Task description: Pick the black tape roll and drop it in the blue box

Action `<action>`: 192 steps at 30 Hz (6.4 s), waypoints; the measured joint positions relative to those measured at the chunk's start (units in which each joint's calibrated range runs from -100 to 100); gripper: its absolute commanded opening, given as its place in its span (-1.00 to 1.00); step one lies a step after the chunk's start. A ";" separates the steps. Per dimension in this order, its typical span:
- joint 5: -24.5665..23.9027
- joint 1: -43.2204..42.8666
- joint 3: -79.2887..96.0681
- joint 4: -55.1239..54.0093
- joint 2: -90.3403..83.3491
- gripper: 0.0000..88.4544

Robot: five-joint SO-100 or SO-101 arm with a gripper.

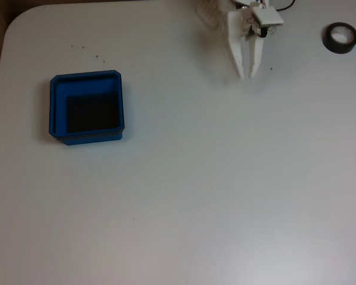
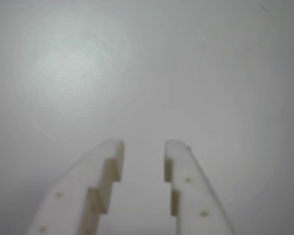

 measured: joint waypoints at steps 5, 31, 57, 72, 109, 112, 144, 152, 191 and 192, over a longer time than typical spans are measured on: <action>0.00 -7.72 0.00 0.00 0.00 -0.95; 0.00 -39.29 0.00 0.00 0.00 -0.95; 0.00 -56.41 0.00 0.00 0.00 -0.95; 0.00 -63.83 0.00 0.00 0.00 -0.95; 0.00 -80.26 0.00 0.00 0.00 -0.95; 0.00 -80.36 0.00 0.00 0.00 -0.95; -0.17 -80.36 -10.49 0.00 18.54 -0.95; -0.17 -80.36 -18.03 0.00 26.33 -0.94; 0.08 -80.55 -55.25 19.62 64.78 -0.94; 0.08 -80.55 -55.96 19.62 65.45 -0.94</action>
